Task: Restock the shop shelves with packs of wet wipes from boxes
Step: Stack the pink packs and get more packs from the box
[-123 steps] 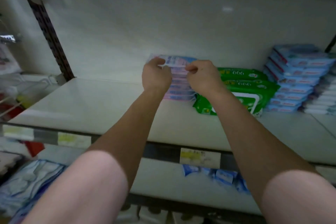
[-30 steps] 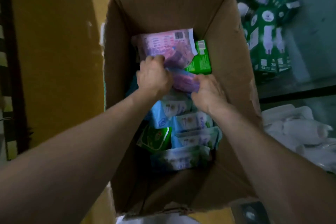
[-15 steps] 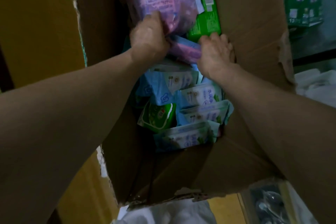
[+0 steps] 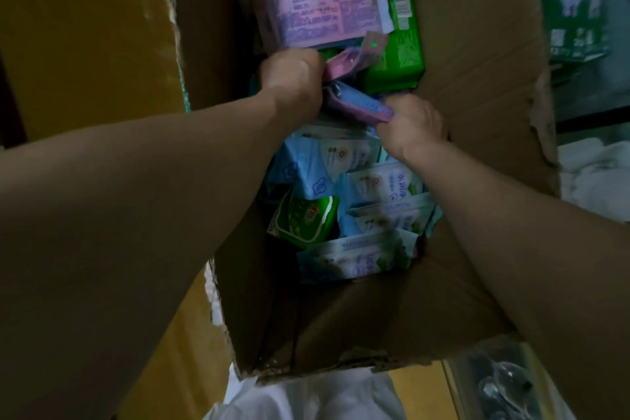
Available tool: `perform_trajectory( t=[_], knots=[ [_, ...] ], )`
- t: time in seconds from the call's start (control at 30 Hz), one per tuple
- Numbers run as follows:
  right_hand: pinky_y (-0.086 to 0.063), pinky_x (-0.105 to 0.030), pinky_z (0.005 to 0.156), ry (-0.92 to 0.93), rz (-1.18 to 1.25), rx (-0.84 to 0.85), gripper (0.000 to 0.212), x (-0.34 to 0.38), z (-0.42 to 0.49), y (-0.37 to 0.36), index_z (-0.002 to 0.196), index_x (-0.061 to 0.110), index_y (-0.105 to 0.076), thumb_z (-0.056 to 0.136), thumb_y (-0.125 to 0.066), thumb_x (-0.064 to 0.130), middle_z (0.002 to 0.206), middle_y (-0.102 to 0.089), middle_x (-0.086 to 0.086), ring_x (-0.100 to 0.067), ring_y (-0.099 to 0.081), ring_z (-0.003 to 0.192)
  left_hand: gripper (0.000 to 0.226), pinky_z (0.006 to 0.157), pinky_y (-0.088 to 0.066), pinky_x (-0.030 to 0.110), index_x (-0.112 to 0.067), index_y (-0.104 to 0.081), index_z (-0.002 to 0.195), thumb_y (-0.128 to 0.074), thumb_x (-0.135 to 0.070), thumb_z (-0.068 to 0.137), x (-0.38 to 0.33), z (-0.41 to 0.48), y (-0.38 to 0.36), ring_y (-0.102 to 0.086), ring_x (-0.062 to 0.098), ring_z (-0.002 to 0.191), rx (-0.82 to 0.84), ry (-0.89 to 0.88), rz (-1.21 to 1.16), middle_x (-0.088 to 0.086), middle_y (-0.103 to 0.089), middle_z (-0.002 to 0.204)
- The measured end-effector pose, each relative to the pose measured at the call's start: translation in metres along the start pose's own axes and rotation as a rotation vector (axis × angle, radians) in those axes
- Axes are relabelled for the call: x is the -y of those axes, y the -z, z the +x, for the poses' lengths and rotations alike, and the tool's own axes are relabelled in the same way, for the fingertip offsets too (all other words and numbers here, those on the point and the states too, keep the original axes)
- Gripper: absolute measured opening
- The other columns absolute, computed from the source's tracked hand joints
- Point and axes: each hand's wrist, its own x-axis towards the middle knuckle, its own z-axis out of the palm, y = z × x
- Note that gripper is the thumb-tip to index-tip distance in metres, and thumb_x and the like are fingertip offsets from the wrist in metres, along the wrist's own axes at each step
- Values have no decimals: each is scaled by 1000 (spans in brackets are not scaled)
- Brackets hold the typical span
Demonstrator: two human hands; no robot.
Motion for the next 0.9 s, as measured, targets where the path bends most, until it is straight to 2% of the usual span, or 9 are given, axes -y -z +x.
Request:
perform_trajectory(
  t=[0.17,0.27,0.37,0.47,0.63,0.77,0.9],
  knots=[
    [-35,-27,68,-10,267,-31,26,8,-35,27,112,20,-65,90,-63,35,100,-63,-6,-25,-54,85,30,87,-46,37,-15,-59,116,-64,-22,87,4,-14,38,-56,33,112,-85,12,-61,14,-60,119],
    [-38,-26,67,-8,470,-47,19,8,-69,36,102,22,-66,89,-63,35,93,-64,-4,-25,-58,83,29,86,-45,35,-19,-58,114,-64,-29,87,2,-31,64,-57,32,111,-157,-21,-118,11,-61,118],
    [-52,-33,70,-89,679,-109,12,9,-102,39,88,20,-66,83,-65,31,86,-68,-6,-30,-65,81,35,85,-45,34,-18,-55,113,-61,-40,86,-4,-60,89,-58,30,110,-161,43,-320,9,-62,116],
    [-57,-41,71,-191,791,-173,16,14,-129,51,71,20,-60,78,-64,34,77,-68,-5,-34,-67,78,42,88,-44,38,-10,-50,119,-56,-39,89,-11,-96,101,-57,34,114,-119,163,-538,14,-61,121],
    [-55,-44,78,-133,793,-172,11,33,-169,78,78,20,-62,81,-64,31,91,-70,-14,-35,-65,86,44,89,-43,38,-10,-46,124,-52,-38,91,-13,-166,110,-56,36,114,-106,361,-719,15,-60,123],
    [-54,-43,82,-51,772,-145,25,46,-212,94,95,17,-67,79,-62,35,96,-71,-10,-33,-65,90,42,87,-42,35,-12,-45,124,-53,-35,91,-3,-221,127,-55,36,113,-182,472,-775,13,-60,122],
    [-53,-37,79,68,746,-119,15,58,-252,108,84,20,-65,81,-63,34,91,-70,-7,-30,-64,86,41,81,-42,34,-15,-44,123,-54,-34,88,14,-267,148,-58,34,106,-298,512,-788,10,-62,115]
  ],
)
